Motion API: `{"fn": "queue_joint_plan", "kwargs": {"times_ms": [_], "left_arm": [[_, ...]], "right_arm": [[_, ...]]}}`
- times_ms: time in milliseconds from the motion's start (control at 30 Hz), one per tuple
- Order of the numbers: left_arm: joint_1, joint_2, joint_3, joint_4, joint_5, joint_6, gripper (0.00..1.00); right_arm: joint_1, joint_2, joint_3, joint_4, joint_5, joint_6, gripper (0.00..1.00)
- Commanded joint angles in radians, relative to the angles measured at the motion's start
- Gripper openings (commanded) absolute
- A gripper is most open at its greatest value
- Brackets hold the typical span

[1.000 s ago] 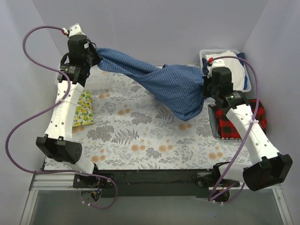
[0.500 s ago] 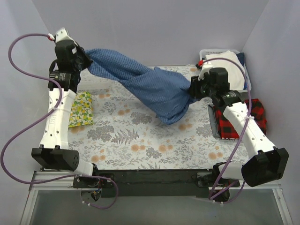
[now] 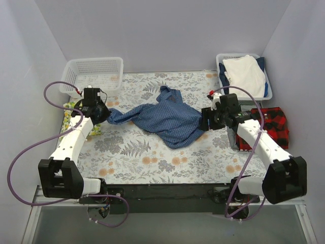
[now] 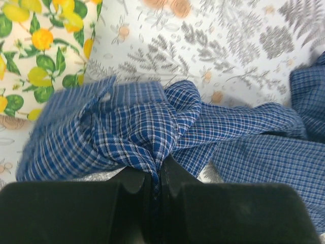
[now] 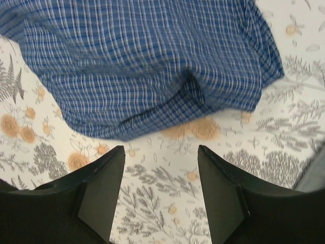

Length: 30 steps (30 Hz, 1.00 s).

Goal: Fold and stack the long sleeve shirts
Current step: Flatten the shirt out

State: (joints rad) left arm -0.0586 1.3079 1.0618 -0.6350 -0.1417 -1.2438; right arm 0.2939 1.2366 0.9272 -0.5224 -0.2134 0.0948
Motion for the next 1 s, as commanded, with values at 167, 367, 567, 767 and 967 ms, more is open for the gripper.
{"fn": "queue_joint_plan", "kwargs": {"times_ms": [167,367,567,767,967], "left_arm": [[0.006,0.017,0.072,0.052,-0.032,-0.002,0.0],[0.006,0.033,0.076,0.052,0.005,-0.011,0.0],[0.006,0.05,0.078,0.051,0.028,-0.019,0.0],[0.006,0.06,0.083,0.047,0.047,-0.02,0.0],[0.006,0.067,0.086,0.04,0.05,-0.006,0.0]], "right_arm": [[0.004,0.349,0.363,0.196,-0.076,0.005,0.69],[0.008,0.607,0.636,0.278,-0.203,0.057,0.71],[0.025,0.865,0.909,0.282,-0.31,0.111,0.72],[0.094,1.073,1.076,0.193,-0.279,0.082,0.72],[0.119,1.135,1.101,0.191,-0.251,0.095,0.6]]}}
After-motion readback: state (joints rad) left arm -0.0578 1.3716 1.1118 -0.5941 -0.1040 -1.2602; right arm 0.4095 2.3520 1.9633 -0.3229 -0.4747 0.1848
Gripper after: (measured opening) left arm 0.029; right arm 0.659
